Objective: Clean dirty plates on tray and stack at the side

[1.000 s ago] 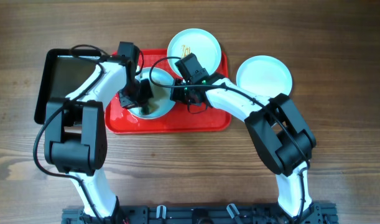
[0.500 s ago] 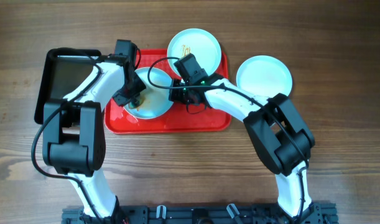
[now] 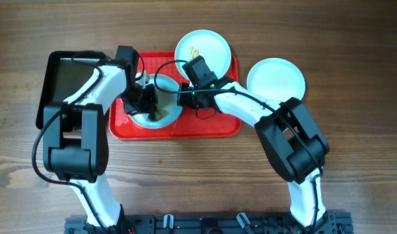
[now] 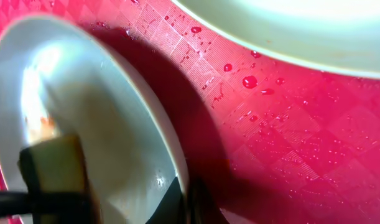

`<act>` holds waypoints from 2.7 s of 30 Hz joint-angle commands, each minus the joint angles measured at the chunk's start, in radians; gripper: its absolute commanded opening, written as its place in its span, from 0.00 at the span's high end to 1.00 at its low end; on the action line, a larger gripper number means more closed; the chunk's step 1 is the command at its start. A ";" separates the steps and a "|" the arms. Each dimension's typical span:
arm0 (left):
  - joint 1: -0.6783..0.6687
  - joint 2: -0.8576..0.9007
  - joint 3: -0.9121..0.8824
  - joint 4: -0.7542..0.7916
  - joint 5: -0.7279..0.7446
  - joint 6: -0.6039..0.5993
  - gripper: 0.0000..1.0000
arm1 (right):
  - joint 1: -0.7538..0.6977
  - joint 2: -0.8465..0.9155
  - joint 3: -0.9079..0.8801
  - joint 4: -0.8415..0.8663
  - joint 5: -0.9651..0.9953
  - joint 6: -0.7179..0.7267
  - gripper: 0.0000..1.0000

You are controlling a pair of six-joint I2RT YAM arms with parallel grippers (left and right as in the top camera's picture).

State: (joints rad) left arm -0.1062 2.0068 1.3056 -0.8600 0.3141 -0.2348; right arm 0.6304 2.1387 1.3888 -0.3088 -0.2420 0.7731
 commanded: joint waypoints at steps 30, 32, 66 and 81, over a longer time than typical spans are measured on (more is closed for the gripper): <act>0.016 0.054 -0.027 -0.107 0.161 0.074 0.96 | -0.003 0.031 -0.001 0.000 -0.006 -0.007 0.96; 0.006 0.054 -0.028 -0.075 0.161 0.074 0.96 | -0.003 0.031 -0.001 0.001 -0.006 -0.008 0.96; 0.030 0.054 -0.029 -0.071 0.175 0.000 0.96 | -0.003 0.031 -0.001 0.006 -0.013 -0.014 0.96; 0.029 0.054 -0.029 0.018 -0.327 -0.328 0.96 | -0.003 0.031 -0.001 0.005 -0.002 -0.040 0.96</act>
State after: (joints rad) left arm -0.0860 2.0060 1.3190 -0.7845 0.1528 -0.5102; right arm 0.6247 2.1403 1.3888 -0.2989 -0.2531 0.7399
